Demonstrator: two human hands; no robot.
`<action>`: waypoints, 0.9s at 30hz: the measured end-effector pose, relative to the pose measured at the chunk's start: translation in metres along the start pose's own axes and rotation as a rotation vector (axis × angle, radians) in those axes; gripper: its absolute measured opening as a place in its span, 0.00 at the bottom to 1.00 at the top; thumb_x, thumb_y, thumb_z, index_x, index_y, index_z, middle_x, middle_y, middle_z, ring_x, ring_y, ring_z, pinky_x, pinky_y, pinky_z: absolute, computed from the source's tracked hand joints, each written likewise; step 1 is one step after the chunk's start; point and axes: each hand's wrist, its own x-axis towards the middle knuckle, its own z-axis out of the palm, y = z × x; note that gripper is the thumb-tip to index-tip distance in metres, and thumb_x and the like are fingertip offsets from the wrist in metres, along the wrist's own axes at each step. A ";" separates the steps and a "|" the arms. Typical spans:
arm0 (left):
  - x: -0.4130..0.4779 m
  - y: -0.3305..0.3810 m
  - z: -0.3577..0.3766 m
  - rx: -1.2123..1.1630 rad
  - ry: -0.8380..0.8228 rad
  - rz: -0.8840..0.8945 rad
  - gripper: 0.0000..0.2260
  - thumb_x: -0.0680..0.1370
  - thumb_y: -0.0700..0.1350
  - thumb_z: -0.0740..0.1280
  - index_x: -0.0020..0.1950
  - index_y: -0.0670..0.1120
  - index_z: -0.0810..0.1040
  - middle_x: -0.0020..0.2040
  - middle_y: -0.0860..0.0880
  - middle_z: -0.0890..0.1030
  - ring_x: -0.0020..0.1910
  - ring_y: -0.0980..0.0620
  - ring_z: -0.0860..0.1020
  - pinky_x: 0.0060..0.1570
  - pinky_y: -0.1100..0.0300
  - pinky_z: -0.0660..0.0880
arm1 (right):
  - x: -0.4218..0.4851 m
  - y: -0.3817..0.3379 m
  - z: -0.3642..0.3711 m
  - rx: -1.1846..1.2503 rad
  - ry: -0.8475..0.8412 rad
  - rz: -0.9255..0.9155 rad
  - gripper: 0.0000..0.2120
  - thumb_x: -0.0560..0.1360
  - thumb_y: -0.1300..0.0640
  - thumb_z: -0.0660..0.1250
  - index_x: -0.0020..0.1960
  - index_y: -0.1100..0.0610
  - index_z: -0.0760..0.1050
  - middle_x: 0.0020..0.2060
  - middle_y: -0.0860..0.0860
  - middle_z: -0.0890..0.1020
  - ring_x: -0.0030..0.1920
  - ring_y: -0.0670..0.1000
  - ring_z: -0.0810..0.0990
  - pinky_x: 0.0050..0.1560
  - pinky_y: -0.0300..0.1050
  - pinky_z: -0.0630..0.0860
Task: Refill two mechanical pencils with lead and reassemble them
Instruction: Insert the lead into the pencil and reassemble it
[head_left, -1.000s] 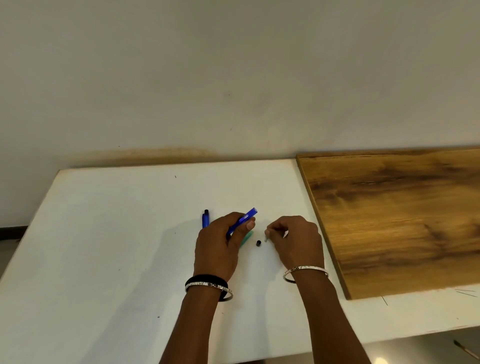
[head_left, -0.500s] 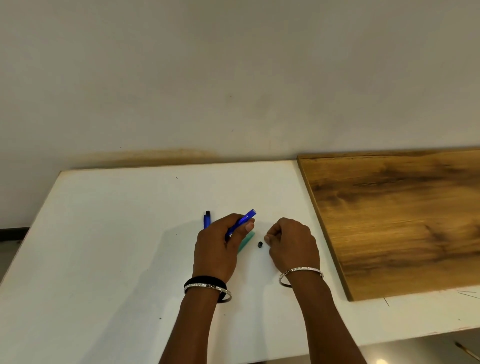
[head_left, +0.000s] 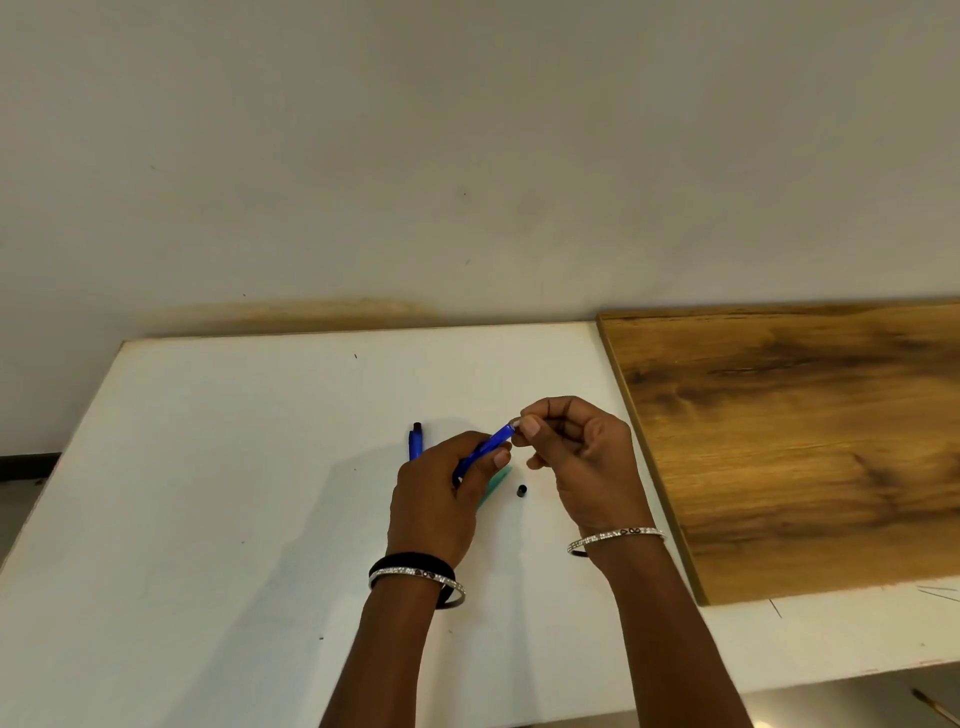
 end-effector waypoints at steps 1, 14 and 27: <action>0.000 0.000 0.000 0.001 0.002 0.003 0.12 0.75 0.58 0.65 0.53 0.54 0.81 0.34 0.58 0.79 0.37 0.53 0.80 0.39 0.65 0.74 | 0.000 0.000 0.000 -0.004 -0.006 0.000 0.04 0.75 0.63 0.69 0.49 0.60 0.80 0.42 0.57 0.85 0.44 0.55 0.85 0.39 0.41 0.81; 0.000 -0.001 0.001 0.075 0.061 0.064 0.13 0.75 0.58 0.66 0.53 0.54 0.82 0.31 0.66 0.74 0.32 0.62 0.75 0.35 0.74 0.66 | 0.000 0.004 -0.005 -0.057 -0.051 0.018 0.03 0.75 0.64 0.68 0.49 0.60 0.79 0.42 0.58 0.85 0.43 0.56 0.84 0.43 0.46 0.83; -0.001 -0.001 -0.004 0.093 0.015 0.062 0.12 0.76 0.58 0.65 0.53 0.54 0.82 0.35 0.61 0.77 0.33 0.61 0.75 0.35 0.72 0.67 | 0.000 0.004 -0.007 -0.091 -0.039 -0.004 0.04 0.72 0.62 0.72 0.45 0.55 0.82 0.39 0.54 0.86 0.39 0.53 0.85 0.42 0.44 0.83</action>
